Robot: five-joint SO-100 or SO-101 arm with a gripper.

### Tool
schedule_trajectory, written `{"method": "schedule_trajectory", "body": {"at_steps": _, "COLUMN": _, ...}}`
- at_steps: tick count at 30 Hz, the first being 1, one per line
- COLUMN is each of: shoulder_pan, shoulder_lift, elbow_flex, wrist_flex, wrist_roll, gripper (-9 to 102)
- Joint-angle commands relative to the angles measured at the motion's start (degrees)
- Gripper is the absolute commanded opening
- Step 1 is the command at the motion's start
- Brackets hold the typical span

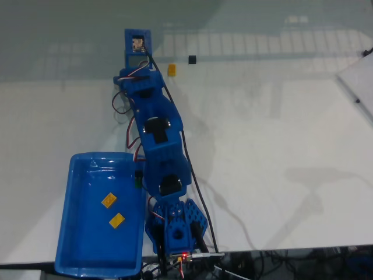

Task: Pick up all the lego then put into the bin

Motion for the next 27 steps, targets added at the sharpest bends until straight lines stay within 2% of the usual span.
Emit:
{"method": "schedule_trajectory", "body": {"at_steps": 1, "shoulder_pan": -0.8, "shoulder_lift": 0.1, "elbow_flex": -3.7, "wrist_flex": -0.9, "wrist_roll": 0.5, "gripper": 29}}
{"method": "schedule_trajectory", "body": {"at_steps": 14, "shoulder_pan": -1.3, "shoulder_lift": -4.4, "elbow_flex": -6.9, "wrist_flex": -1.0, "wrist_roll": 0.7, "gripper": 29}}
{"method": "schedule_trajectory", "body": {"at_steps": 27, "shoulder_pan": -1.7, "shoulder_lift": -6.2, "elbow_flex": -7.1, "wrist_flex": -1.0, "wrist_roll": 0.0, "gripper": 24}}
